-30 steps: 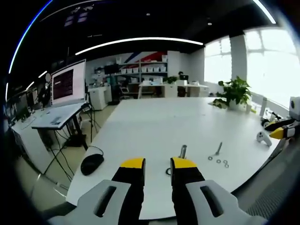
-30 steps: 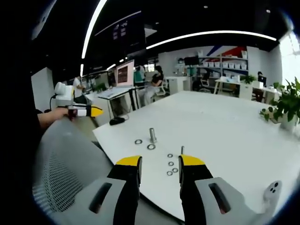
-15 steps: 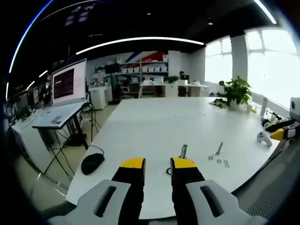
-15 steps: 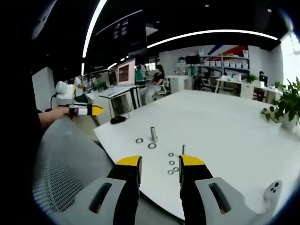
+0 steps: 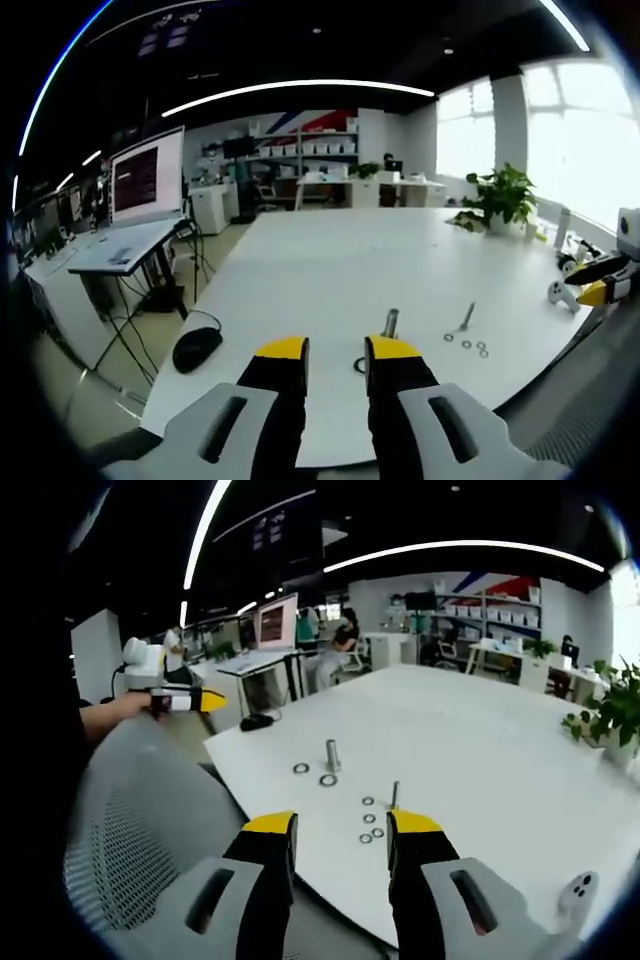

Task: Place the washer onto the threaded stud by aligning its center hole with the stud, sliding it down to the base, and recovering from edge contact or off-axis alignment until the washer reaches the visible bottom stop.

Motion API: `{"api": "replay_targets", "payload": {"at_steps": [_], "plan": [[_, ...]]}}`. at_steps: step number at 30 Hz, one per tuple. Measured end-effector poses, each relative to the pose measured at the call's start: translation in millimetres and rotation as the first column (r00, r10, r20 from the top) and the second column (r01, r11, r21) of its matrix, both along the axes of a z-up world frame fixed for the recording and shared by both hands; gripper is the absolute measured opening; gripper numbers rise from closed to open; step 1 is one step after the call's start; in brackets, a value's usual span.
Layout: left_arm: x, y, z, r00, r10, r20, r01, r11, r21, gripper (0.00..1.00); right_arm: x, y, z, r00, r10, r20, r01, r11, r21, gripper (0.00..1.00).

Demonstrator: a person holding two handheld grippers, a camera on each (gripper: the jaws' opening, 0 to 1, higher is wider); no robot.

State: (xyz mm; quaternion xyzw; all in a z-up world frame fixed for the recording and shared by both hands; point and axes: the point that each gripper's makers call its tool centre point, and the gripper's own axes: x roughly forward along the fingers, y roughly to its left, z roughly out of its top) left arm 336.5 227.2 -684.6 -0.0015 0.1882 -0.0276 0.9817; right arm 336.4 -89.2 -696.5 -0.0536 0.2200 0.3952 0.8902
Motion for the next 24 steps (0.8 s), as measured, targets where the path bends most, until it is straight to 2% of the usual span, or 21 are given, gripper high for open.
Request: {"api": "replay_targets", "payload": {"at_steps": [3,7,13,22,24], "plan": [[0.7,-1,1.4,1.000,-0.005,0.008,0.005,1.000,0.007,0.21,0,0,-2.0,1.000,0.006,-0.006,-0.007,1.000,-0.017,0.44],[0.4,0,1.3,1.000,-0.002,0.007,0.002,1.000,0.005,0.21,-1,2,-2.5,1.000,0.020,-0.012,-0.021,1.000,-0.020,0.45],[0.4,-2,3.2,1.000,-0.011,0.018,0.010,1.000,0.007,0.21,-1,1,-7.6,0.999,0.050,-0.013,-0.051,0.996,-0.068,0.55],[0.2,-3,6.2,0.999,-0.015,0.035,0.016,1.000,-0.004,0.22,3,2,-14.1,0.991,0.126,-0.051,-0.131,0.986,-0.108,0.56],[0.3,-2,7.8,0.999,-0.008,0.045,0.009,1.000,-0.009,0.24,7,3,-12.9,0.990,0.125,-0.064,-0.131,0.987,-0.093,0.56]]}}
